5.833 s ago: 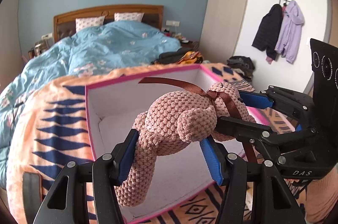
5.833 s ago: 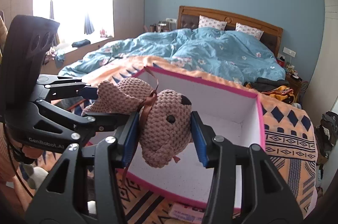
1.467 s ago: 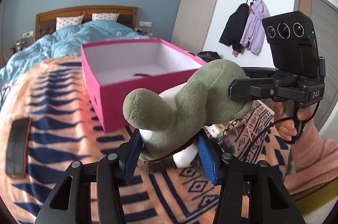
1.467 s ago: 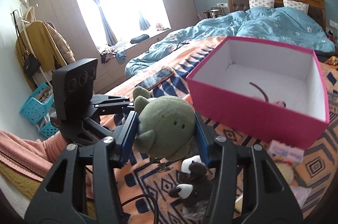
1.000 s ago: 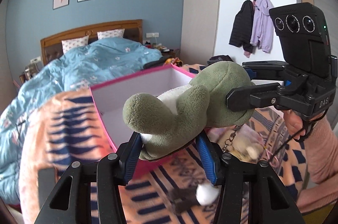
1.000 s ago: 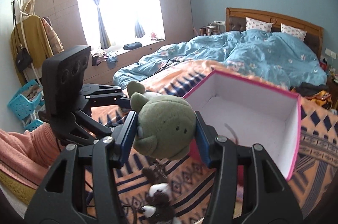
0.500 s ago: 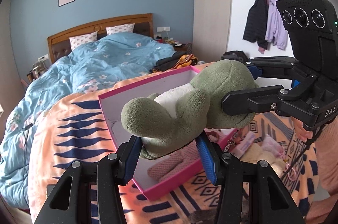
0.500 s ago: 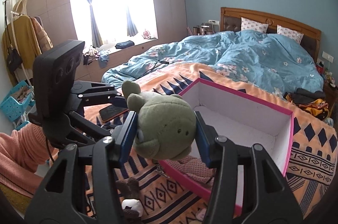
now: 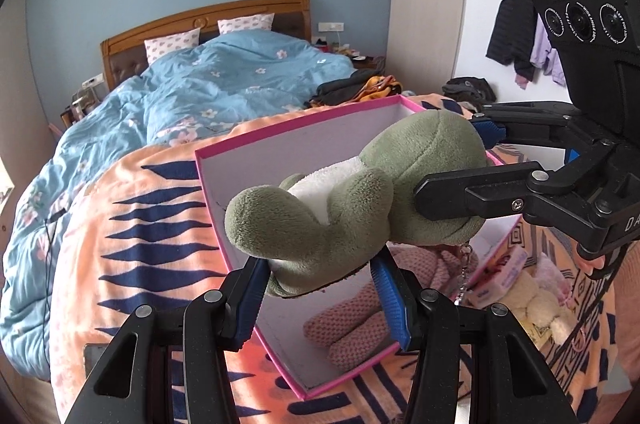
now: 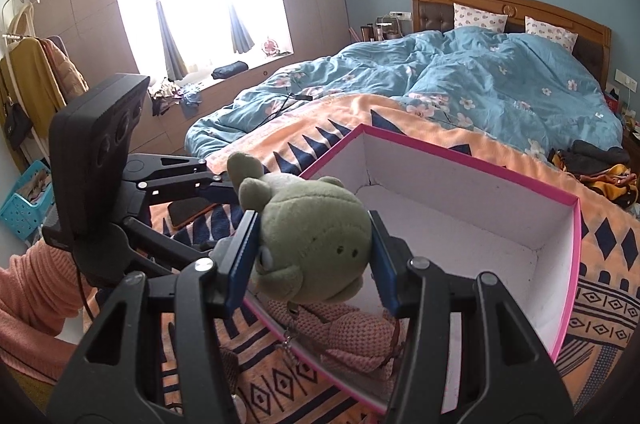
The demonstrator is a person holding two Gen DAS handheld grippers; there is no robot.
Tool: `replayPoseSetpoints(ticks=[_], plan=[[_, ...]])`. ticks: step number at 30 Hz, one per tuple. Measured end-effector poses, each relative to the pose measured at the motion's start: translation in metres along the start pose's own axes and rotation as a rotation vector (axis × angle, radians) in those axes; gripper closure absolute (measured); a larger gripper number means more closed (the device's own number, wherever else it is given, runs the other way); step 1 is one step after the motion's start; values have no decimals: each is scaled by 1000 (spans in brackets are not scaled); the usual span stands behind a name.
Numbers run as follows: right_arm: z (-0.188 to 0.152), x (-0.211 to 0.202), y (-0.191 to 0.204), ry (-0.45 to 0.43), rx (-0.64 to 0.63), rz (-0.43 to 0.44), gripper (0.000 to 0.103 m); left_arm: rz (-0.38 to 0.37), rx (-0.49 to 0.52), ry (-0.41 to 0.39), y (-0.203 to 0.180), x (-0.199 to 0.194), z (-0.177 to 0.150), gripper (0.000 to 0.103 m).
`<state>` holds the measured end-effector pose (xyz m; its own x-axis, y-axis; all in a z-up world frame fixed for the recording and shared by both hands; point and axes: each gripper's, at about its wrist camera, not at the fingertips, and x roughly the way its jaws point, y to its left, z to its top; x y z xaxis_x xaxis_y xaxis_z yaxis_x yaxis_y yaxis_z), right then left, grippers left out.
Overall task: Organize objects
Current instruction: 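Carry the green plush frog over the box and lower it inside, then open both grippers to drop the frog and withdraw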
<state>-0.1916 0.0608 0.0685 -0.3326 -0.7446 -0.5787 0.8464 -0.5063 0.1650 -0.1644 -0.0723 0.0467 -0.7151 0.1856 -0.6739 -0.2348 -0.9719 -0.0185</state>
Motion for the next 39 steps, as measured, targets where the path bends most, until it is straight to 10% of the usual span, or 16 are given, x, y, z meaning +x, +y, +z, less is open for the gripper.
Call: replayPoseSetpoints(ticks=[22,39], plan=[[-9,39,-25,112,22,-34,47,82,29,87,-7,34,-4,51],[-33,17,-43,81,169,-129,45,38,20,-67,-17,-17,-19,37]])
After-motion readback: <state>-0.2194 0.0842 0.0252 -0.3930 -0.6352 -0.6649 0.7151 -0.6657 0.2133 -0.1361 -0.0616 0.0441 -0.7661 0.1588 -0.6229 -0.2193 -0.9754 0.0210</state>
